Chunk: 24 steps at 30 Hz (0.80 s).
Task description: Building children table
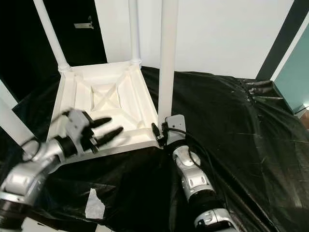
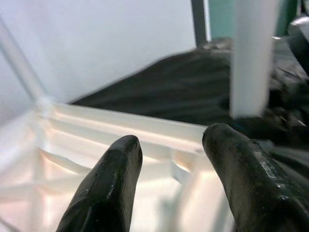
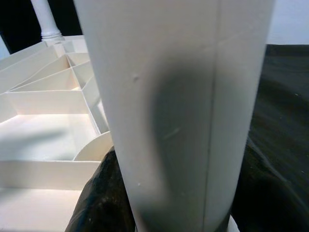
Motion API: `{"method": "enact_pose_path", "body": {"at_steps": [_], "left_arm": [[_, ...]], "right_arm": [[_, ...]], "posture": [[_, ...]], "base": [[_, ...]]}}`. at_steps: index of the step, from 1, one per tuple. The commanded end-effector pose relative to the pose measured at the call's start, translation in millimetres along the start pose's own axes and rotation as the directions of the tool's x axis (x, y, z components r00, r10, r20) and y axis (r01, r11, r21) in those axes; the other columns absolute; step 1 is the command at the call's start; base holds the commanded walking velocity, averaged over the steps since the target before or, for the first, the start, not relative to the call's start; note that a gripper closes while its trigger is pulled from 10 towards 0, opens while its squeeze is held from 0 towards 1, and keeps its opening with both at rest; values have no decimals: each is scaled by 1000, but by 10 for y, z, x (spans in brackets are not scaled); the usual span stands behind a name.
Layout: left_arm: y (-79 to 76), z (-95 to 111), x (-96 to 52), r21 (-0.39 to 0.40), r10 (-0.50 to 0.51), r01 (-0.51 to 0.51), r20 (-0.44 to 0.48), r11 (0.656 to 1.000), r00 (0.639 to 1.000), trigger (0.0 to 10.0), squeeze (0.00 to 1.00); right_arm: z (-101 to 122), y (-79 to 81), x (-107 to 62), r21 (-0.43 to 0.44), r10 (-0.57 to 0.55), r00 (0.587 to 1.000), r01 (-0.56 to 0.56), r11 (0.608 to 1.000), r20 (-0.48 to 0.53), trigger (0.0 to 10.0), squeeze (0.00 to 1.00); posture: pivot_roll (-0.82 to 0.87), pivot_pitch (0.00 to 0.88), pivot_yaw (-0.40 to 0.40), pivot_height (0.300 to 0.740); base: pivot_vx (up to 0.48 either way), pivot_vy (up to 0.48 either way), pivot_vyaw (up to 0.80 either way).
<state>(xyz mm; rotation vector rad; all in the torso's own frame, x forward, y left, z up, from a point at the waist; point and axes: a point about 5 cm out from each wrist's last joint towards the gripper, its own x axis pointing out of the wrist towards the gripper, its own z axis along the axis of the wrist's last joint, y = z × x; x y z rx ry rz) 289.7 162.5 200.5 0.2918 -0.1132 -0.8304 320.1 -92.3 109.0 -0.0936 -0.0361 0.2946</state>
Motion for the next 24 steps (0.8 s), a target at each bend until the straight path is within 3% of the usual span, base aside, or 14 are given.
{"method": "enact_pose_path", "body": {"at_steps": [1, 8, 9, 10, 11, 12, 24], "left_arm": [[-6, 20, -19, -6, -47, 47, 9, 999, 999, 10000, 0], [-64, -42, -44, -16, -17, 17, 5, 1000, 1000, 10000, 0], [-71, -36, -38, -17, 0, 1, 15, 1000, 1000, 10000, 0], [-71, -36, -38, -17, 0, 1, 15, 1000, 1000, 10000, 0], [-77, -33, -34, -21, 12, -11, 22, 1000, 1000, 10000, 0], [-83, -35, -29, -29, 17, -16, 24, 999, 1000, 10000, 0], [-142, -159, -15, -53, 108, -108, 7, 993, 994, 10000, 0]], "right_arm": [[-173, 10, -59, -1, -26, 996, 26, 1000, -91, 10000, 0], [-172, 10, -73, 4, -73, 992, 74, 997, -101, 10000, 0], [-167, 15, -73, 7, -72, 992, 73, 997, -99, 10000, 137], [-167, 15, -73, 7, -72, 992, 73, 997, -99, 10000, 137], [-164, 20, -72, 9, -72, 993, 73, 997, -97, 10000, 510], [-159, 24, -70, 13, -70, 993, 71, 997, -95, 10000, 1000], [10, 50, -128, 75, 0, 1000, -1, 997, 9, 10000, 1000]], "posture": [[57, 0, -32, 740], [65, 0, -42, 740], [66, 0, -41, 740], [66, 0, -41, 740], [66, 0, -41, 740], [66, 0, -42, 740], [66, 0, -41, 740]], "base": [[0, 0, 0], [0, 0, 0], [0, 0, 0], [0, 0, 0], [0, 0, 0], [0, 0, 0], [0, 0, 0]]}}
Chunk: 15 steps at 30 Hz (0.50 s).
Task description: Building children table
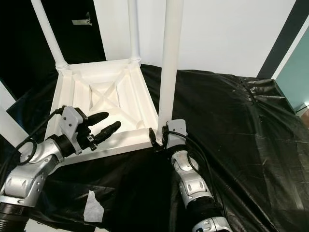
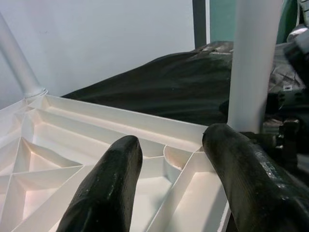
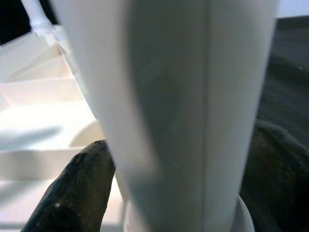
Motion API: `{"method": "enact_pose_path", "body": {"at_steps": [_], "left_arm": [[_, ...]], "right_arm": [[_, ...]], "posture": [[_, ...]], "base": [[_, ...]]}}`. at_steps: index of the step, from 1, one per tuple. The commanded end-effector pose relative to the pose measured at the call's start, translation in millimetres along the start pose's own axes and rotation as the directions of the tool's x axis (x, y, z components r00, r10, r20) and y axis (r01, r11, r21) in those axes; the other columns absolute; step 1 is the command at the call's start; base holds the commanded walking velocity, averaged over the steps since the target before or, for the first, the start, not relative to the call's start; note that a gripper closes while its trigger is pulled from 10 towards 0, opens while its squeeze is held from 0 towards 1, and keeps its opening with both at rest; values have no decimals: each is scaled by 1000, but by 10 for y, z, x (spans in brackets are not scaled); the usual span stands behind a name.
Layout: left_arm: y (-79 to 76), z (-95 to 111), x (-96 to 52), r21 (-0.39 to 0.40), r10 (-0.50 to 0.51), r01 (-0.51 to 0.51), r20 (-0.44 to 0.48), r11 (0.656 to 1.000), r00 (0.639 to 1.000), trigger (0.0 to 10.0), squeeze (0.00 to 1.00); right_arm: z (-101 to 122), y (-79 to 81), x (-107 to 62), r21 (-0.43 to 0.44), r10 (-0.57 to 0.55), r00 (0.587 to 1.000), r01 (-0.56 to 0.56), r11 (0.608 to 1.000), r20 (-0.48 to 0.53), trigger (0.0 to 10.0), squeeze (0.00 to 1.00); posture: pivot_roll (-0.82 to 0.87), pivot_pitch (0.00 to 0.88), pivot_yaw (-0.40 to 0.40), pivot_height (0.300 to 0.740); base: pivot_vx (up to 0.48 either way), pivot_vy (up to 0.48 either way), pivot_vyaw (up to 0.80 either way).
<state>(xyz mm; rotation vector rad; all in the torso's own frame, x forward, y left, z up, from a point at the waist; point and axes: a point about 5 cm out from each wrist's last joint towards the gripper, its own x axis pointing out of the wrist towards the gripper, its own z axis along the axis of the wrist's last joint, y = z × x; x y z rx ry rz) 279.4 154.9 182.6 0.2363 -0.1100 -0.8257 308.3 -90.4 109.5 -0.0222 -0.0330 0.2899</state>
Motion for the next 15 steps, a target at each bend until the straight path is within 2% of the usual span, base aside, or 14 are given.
{"method": "enact_pose_path", "body": {"at_steps": [1, 4, 5, 15], "left_arm": [[27, -29, -4, -3, 100, -100, -5, 995, 995, 10000, 0], [25, -41, -1, -8, 115, -115, -5, 993, 993, 10000, 0], [31, -57, 3, -16, 139, -139, -6, 990, 990, 10000, 0], [-2, -154, 37, -37, 230, -230, -1, 973, 973, 10000, 0]], "right_arm": [[3, 0, -28, 4, 8, 1000, -8, 1000, 5, 10000, 1000], [20, 5, -51, 0, 16, 1000, -16, 1000, 21, 10000, 1000], [39, 6, -73, -8, 24, 999, -24, 1000, 38, 10000, 0], [118, -38, -177, -35, 20, 995, -16, 999, 97, 10000, 0]], "posture": [[66, 0, -41, 740], [64, 0, -39, 740], [63, 0, -38, 740], [62, 0, -37, 740]], "base": [[0, 0, 0], [0, 0, 0], [0, 0, 0], [0, 0, 0]]}}
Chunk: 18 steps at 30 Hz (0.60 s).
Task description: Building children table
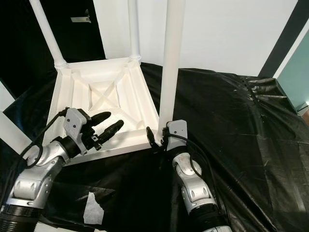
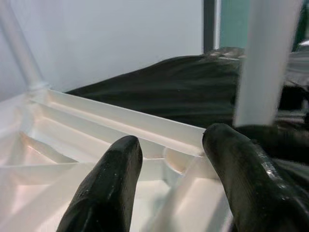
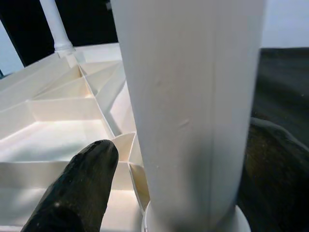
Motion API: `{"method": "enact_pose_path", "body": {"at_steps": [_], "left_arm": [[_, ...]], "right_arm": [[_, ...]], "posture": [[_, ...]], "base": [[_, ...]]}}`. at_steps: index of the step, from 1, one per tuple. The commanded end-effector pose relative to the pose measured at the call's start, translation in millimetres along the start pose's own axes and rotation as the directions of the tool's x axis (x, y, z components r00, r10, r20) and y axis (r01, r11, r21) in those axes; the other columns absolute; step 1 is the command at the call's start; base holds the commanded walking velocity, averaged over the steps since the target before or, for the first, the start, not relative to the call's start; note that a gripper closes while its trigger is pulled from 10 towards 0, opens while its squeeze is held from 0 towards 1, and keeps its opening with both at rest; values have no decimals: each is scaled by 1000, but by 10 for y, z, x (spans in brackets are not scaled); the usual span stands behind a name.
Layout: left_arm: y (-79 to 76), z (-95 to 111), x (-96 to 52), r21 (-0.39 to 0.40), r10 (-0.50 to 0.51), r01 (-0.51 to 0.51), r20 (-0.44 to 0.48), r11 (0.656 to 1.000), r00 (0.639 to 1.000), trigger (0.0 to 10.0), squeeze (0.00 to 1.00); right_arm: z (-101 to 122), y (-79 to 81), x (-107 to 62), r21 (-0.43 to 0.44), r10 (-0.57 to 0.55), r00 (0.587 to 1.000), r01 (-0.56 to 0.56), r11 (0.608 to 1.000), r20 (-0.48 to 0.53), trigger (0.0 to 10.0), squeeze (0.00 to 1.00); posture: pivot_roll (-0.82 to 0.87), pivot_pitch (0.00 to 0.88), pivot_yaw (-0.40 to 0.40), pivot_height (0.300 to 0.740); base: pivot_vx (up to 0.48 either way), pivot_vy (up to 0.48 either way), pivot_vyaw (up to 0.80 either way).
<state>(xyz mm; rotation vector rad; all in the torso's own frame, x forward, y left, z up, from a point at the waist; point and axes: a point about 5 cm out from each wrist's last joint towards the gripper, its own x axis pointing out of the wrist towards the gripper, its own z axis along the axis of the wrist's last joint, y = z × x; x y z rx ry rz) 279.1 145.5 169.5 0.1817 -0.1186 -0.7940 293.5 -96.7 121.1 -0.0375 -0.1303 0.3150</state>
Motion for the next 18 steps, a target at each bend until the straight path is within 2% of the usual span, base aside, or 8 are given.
{"method": "enact_pose_path", "body": {"at_steps": [1, 7, 10, 13, 16, 18], "left_arm": [[86, -49, -27, 14, 199, -199, -15, 980, 980, 10000, 0], [139, -92, -51, -23, 282, -282, -19, 959, 959, 10000, 0], [207, -164, -80, -5, 328, -329, -59, 944, 943, 10000, 0], [214, -174, -89, 3, 333, -333, -62, 943, 941, 10000, 0], [256, -205, -106, 42, 360, -358, -84, 933, 929, 10000, 0], [266, -213, -110, 54, 366, -362, -89, 930, 926, 10000, 0]], "right_arm": [[-1, -21, -44, -8, -7, 1000, 7, 1000, 4, 10000, 0], [29, -56, -232, -26, -1, 1000, 2, 1000, 24, 10000, 0], [41, -99, -366, -56, 15, 1000, -13, 998, 28, 10000, 0], [37, -111, -423, -61, 27, 999, -26, 998, 22, 10000, 0], [0, -105, -600, -68, 123, 992, -124, 990, -22, 10000, 0], [-6, -91, -635, -70, 153, 988, -155, 985, -33, 10000, 0]], "posture": [[63, 0, -37, 740], [56, 0, -34, 740], [53, 0, -31, 740], [49, 0, -32, 740], [42, 0, -33, 740], [42, 0, -33, 740]], "base": [[0, 0, 0], [0, 0, 0], [0, 0, 0], [0, 0, 0], [0, 0, 0], [0, 0, 0]]}}
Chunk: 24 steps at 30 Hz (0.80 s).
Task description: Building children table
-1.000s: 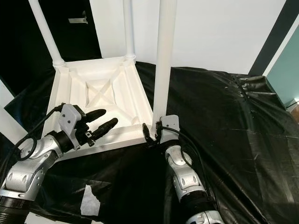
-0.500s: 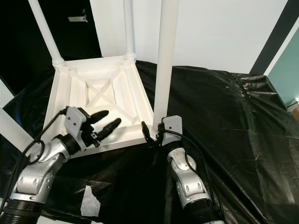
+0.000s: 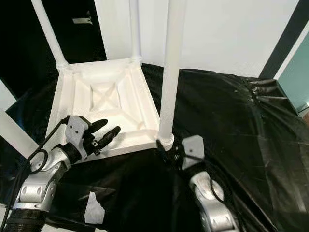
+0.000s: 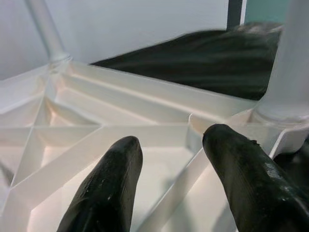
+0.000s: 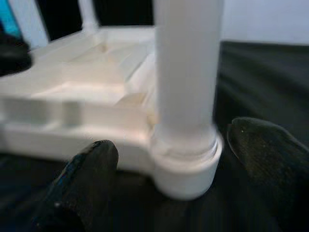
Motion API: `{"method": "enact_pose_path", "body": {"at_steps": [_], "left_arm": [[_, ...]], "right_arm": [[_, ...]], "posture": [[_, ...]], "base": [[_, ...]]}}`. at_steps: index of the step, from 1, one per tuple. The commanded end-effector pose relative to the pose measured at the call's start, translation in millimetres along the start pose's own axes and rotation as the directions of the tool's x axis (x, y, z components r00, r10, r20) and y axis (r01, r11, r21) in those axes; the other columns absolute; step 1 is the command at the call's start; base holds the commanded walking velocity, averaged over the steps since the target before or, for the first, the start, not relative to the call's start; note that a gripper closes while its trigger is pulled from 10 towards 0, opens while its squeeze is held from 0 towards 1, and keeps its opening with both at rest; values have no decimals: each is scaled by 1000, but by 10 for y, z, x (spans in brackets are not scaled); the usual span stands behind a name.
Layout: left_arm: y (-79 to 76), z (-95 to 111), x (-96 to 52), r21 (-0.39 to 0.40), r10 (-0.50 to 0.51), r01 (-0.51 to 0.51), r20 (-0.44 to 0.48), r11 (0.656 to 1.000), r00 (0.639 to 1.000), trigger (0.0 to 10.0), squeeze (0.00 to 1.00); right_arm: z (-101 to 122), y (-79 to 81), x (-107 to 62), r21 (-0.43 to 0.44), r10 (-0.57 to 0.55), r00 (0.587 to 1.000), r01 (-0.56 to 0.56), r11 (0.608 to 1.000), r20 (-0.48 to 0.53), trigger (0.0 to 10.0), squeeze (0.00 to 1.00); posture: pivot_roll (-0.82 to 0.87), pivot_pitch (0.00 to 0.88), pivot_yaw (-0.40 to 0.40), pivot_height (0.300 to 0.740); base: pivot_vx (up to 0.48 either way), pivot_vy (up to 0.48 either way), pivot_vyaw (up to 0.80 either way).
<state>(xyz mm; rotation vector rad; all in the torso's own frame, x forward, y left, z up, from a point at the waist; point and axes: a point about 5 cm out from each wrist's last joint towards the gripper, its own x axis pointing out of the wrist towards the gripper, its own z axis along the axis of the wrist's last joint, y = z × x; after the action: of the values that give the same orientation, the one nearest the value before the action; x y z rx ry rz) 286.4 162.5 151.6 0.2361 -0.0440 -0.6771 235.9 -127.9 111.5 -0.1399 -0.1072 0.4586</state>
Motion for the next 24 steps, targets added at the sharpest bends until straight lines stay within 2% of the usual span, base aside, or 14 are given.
{"method": "enact_pose_path", "body": {"at_steps": [1, 3, 6, 10, 13, 14, 16, 20, 21, 22, 23, 24], "left_arm": [[190, -50, -23, 31, 287, -286, -33, 958, 957, 10000, 0], [225, -69, -26, 43, 296, -294, -52, 955, 954, 10000, 0], [265, -72, -30, 53, 301, -298, -62, 953, 952, 10000, 0], [343, -61, -57, 77, 327, -322, -63, 944, 943, 10000, 0], [364, -61, -75, 84, 337, -332, -66, 940, 939, 10000, 0], [431, -65, -137, 95, 373, -366, -77, 926, 925, 10000, 0], [480, -58, -181, 102, 402, -394, -81, 913, 912, 10000, 0], [504, -56, -206, 106, 422, -413, -85, 905, 903, 10000, 0], [507, -58, -209, 108, 427, -418, -87, 902, 900, 10000, 0], [507, -58, -209, 108, 427, -418, -87, 902, 900, 10000, 0], [519, -53, -205, 112, 438, -428, -86, 897, 895, 10000, 0], [519, -53, -205, 112, 438, -428, -86, 897, 895, 10000, 0]], "right_arm": [[-26, 118, -59, 27, 150, 988, -149, 988, -33, 10000, 0], [-53, 189, -105, 47, 252, 966, -249, 967, -60, 10000, 0], [-47, 216, -77, 66, 313, 948, -309, 949, -65, 10000, 0], [23, 220, 123, 82, 361, 932, -357, 930, -38, 10000, 0], [40, 224, 187, 86, 370, 928, -367, 926, -29, 10000, 0], [80, 243, 353, 83, 383, 924, -381, 921, -6, 10000, 0], [126, 257, 483, 92, 396, 918, -395, 914, 14, 10000, 0], [161, 278, 583, 91, 414, 910, -415, 905, 29, 10000, 0], [180, 289, 634, 89, 420, 907, -422, 902, 37, 10000, 59], [180, 289, 634, 89, 420, 907, -422, 902, 37, 10000, 59], [211, 316, 744, 82, 443, 896, -445, 892, 44, 10000, 216], [211, 316, 744, 82, 443, 896, -445, 892, 44, 10000, 216]], "posture": [[38, 0, -32, 740], [38, 0, -35, 740], [41, 0, -38, 740], [47, 0, -39, 740], [51, 0, -39, 740], [55, 0, -35, 740], [62, 0, -38, 740], [71, 0, -41, 740], [77, 0, -40, 740], [77, 0, -40, 740], [78, 0, -44, 740], [78, 0, -44, 740]], "base": [[0, 0, 0], [0, 0, 0], [0, 0, 0], [0, 0, 0], [0, 0, 0], [0, 0, 0], [0, 0, 0], [0, 0, 0], [0, 0, 0], [0, 0, 0], [0, 0, 0], [0, 0, 0]]}}
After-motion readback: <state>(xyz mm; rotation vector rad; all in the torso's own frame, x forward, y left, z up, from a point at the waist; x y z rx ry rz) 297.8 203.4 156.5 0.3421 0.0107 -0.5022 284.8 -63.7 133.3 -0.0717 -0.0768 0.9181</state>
